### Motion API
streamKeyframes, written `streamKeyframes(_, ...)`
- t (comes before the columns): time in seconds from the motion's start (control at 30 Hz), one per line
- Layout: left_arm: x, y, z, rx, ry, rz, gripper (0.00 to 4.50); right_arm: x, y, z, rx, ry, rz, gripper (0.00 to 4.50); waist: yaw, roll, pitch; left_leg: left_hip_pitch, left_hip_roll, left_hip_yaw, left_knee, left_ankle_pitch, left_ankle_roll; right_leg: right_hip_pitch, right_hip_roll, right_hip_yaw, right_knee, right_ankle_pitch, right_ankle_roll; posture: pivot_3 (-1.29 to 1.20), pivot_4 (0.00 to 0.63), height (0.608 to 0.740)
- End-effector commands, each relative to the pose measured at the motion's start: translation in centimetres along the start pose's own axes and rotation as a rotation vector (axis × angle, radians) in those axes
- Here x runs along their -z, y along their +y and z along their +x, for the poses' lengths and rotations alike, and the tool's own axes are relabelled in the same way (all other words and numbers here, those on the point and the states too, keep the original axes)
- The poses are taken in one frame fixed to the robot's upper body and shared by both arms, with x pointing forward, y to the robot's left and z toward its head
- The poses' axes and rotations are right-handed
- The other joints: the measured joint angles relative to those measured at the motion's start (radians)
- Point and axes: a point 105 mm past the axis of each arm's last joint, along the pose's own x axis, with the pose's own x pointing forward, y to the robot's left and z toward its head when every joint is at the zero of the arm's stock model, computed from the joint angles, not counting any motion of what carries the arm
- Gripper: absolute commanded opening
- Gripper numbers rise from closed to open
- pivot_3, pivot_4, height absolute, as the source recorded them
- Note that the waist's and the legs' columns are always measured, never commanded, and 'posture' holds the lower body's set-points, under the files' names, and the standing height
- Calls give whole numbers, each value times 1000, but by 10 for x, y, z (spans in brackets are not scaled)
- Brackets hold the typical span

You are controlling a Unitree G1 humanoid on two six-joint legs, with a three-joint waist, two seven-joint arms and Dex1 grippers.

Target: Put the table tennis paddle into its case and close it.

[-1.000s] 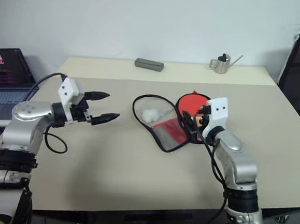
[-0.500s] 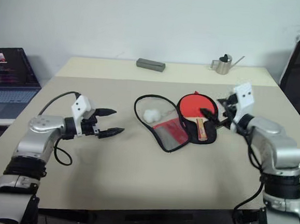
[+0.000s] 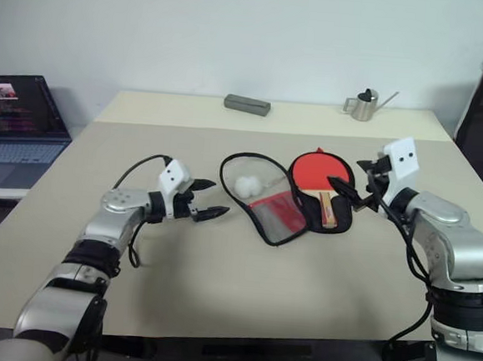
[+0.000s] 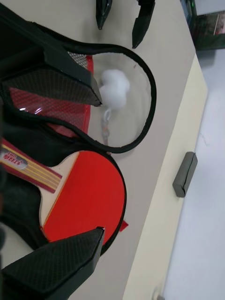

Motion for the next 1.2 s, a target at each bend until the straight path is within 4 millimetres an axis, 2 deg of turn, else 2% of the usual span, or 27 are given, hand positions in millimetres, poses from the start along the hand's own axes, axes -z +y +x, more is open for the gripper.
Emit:
streamKeyframes(0.03,-8,3,15,-18,-4,24,4500,-16,-1,-10,37,-66,-15,4477,2,0,0,0,0,0,0,0,0,0,0,0,0,0,0,0,150,740)
streamKeyframes(0.23,-1,0,29,-22,44,32,4500,-14,3,-13,46,-64,-6,4477,-2,-1,0,0,0,0,0,0,0,1,0,0,0,0,0,0,150,740)
streamKeyframes(0.43,-11,0,41,-47,21,51,4500,-14,4,-15,64,-69,0,4477,0,-1,0,0,0,0,0,0,0,1,0,-1,0,0,0,0,150,740)
streamKeyframes(0.87,-86,-4,70,13,-92,193,4500,-10,9,-22,89,-60,6,4477,0,-4,2,0,0,0,0,0,0,1,0,-1,-1,0,1,0,150,740)
streamKeyframes(1.0,-103,-20,91,22,-117,188,4500,-9,12,-30,108,-56,11,4477,2,-5,2,0,-1,0,1,0,0,2,0,-2,-1,0,1,0,150,740)
streamKeyframes(1.2,-117,-54,124,52,-138,178,4500,-11,17,-44,158,-57,14,4477,4,-6,3,0,0,-1,1,0,0,3,0,-2,-2,0,1,0,150,740)
